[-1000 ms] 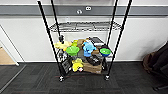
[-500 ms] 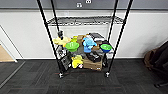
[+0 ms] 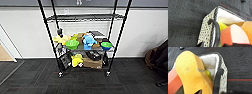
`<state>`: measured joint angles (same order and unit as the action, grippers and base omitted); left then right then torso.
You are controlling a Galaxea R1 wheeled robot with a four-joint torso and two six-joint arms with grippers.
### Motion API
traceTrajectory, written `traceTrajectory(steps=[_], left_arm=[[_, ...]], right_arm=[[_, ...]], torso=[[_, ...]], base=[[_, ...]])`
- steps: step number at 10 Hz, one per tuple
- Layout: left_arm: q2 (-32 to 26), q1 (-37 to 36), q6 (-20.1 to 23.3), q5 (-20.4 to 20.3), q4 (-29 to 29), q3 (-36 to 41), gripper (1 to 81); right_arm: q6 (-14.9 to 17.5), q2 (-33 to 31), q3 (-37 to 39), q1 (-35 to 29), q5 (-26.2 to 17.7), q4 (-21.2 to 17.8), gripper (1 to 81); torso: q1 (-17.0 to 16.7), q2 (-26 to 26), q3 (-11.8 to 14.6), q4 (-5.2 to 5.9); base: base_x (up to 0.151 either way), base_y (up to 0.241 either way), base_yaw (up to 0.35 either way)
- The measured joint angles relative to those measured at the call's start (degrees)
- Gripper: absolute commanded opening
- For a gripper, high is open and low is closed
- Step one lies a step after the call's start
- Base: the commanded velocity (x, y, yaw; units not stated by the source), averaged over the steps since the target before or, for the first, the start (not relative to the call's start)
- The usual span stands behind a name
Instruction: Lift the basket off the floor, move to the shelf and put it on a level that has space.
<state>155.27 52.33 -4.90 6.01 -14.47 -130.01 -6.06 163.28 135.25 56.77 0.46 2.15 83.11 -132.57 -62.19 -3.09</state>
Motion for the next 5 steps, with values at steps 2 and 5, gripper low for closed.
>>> traceTrajectory(steps=[2, 5], left_arm=[[0.10, 0.22, 0.02, 0.11, 0.00, -0.06, 81.1], [0.18, 0.20, 0.02, -0.04, -0.02, -0.06, 81.1]], right_arm=[[-1.16, 1.08, 0.05, -0.44, -0.33, -0.06, 81.1], [-3.04, 2.05, 1.18, -0.83, -0.39, -0.20, 81.1]], torso=[[0.54, -0.87, -0.02, 0.00], [0.48, -0.78, -0.02, 0.00]], base=[[0.000, 0.000, 0.000], [0.000, 0.000, 0.000]])
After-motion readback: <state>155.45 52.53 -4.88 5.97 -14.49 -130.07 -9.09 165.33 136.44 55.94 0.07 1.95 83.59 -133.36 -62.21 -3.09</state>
